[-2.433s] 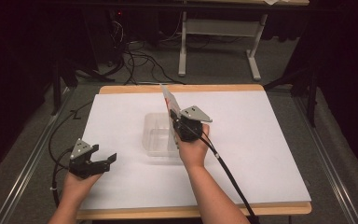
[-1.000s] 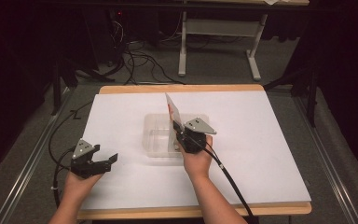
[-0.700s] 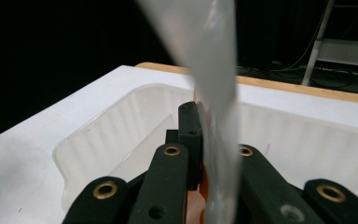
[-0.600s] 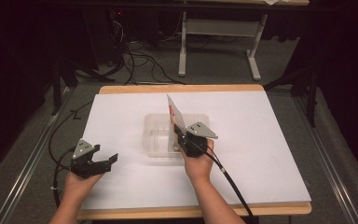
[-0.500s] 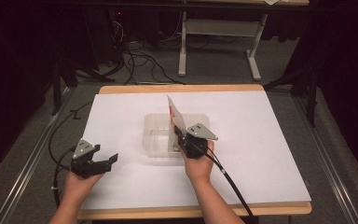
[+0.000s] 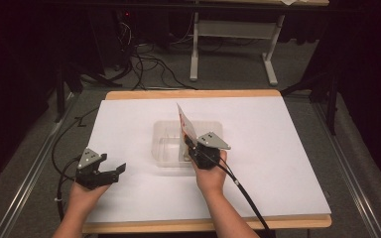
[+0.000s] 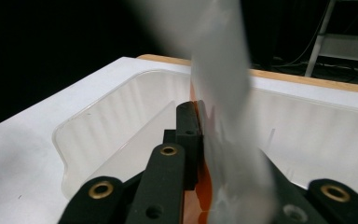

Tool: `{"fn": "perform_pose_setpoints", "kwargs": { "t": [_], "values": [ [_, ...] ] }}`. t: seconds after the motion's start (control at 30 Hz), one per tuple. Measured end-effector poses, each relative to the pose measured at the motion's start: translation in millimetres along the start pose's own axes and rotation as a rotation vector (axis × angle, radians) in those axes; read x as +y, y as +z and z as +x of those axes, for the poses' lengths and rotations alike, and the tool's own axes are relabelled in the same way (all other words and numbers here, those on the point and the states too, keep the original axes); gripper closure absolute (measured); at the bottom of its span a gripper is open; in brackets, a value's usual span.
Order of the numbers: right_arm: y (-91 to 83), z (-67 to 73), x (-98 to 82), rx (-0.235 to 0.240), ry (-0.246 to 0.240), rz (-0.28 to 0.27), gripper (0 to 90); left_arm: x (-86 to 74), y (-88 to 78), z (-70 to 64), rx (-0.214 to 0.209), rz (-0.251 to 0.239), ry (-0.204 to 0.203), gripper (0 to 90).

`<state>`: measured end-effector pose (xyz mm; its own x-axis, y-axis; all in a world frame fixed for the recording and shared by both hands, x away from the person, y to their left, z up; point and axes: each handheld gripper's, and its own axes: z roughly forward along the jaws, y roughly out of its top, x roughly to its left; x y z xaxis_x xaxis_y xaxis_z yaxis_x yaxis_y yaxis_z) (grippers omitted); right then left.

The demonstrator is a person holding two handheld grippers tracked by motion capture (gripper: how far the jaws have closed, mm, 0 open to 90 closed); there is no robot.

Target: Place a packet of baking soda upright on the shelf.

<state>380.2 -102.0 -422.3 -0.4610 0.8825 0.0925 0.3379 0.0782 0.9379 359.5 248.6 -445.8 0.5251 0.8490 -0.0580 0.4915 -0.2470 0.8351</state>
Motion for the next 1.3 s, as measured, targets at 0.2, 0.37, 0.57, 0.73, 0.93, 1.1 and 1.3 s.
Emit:
{"fn": "perform_pose_setpoints", "kwargs": {
  "t": [0.2,0.37,0.57,0.73,0.93,1.1,1.3],
  "values": [
    [0.4,0.0,4.6,-0.008,-0.013,0.001,82.4,0.1,-0.3,0.6,0.002,-0.002,-0.003,17.5],
    [1.2,-0.9,8.7,-0.002,-0.007,0.007,72.5,0.1,-0.3,0.7,0.001,-0.003,-0.003,17.5],
    [1.9,-3.0,14.1,0.003,-0.001,0.016,51.9,0.1,-0.3,0.5,0.001,-0.003,-0.003,17.5],
    [2.7,-2.1,18.2,-0.011,-0.022,0.027,34.2,0.2,0.0,0.3,0.002,-0.003,-0.003,17.5],
    [3.9,-2.3,20.2,-0.015,-0.014,0.03,17.7,0.2,-0.5,0.5,0.002,-0.003,-0.002,17.5],
    [-0.2,-0.3,18.7,0.006,-0.028,0.053,16.7,0.0,-1.0,1.7,0.003,-0.002,-0.004,17.5],
    [-28.5,-1.0,13.6,0.056,-0.047,0.068,17.6,-0.6,-1.9,3.4,0.006,-0.005,-0.006,17.5]
  ]
}}
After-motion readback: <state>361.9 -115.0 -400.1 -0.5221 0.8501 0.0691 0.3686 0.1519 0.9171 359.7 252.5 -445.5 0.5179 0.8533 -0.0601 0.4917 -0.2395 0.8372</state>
